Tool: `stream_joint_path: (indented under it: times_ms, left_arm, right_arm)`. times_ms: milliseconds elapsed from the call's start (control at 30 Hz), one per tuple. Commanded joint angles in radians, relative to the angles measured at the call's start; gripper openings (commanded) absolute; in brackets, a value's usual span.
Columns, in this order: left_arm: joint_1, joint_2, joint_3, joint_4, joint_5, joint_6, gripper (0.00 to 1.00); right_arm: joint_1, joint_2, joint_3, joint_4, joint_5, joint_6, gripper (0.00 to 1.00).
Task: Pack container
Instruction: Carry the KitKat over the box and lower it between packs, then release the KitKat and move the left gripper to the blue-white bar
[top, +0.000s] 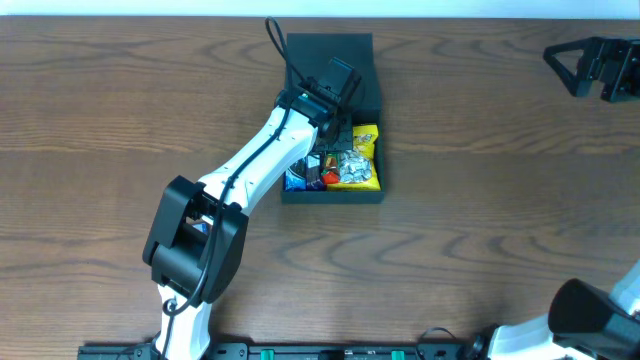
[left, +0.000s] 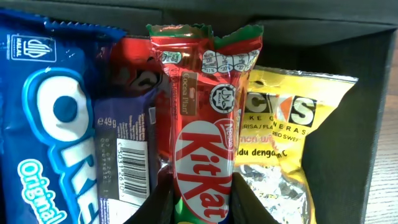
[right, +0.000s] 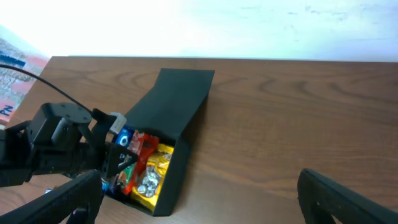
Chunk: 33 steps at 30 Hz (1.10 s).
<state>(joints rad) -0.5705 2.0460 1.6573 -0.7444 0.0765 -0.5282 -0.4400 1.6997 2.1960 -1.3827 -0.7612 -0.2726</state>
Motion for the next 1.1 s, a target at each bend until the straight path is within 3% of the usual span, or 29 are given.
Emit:
stream_joint_path:
  times_ms: [0, 100, 167, 300, 400, 633, 867, 967, 1067]
  left_arm:
    - [0.000, -0.002, 0.008, -0.019, 0.003, -0.019, 0.06]
    - [0.000, -0.002, 0.008, -0.038, 0.003, -0.019, 0.06]
    - [0.000, -0.002, 0.008, -0.044, 0.013, -0.018, 0.21]
    - [0.000, -0.002, 0.008, -0.041, 0.052, 0.020, 0.31]
    - [0.001, -0.003, 0.010, -0.042, 0.051, 0.024, 0.53]
    - [0.002, -0.014, 0.102, -0.109, 0.023, 0.043, 0.48]
    - [0.002, -0.130, 0.225, -0.238, -0.139, 0.055, 0.44]
    - [0.018, -0.194, 0.225, -0.385, -0.319, -0.013, 0.46]
    - [0.076, -0.201, 0.220, -0.573, -0.367, -0.124, 0.46]
  right_arm:
    - [-0.005, 0.002, -0.001, 0.001, -0.002, 0.007, 0.99]
    - [-0.005, 0.002, -0.001, 0.000, -0.002, 0.007, 0.99]
    - [-0.005, 0.002, -0.001, 0.000, -0.002, 0.007, 0.99]
    - [-0.004, 0.002, -0.001, 0.000, -0.002, 0.007, 0.99]
    - [-0.004, 0.002, -0.001, -0.003, -0.002, 0.007, 0.99]
    - [-0.004, 0.002, -0.001, -0.005, -0.002, 0.007, 0.99]
    - [-0.004, 0.002, -0.001, -0.004, -0.002, 0.006, 0.99]
    - [-0.004, 0.002, -0.001, -0.003, -0.002, 0.006, 0.99]
    - [-0.004, 0.002, -0.001, 0.007, -0.002, 0.002, 0.99]
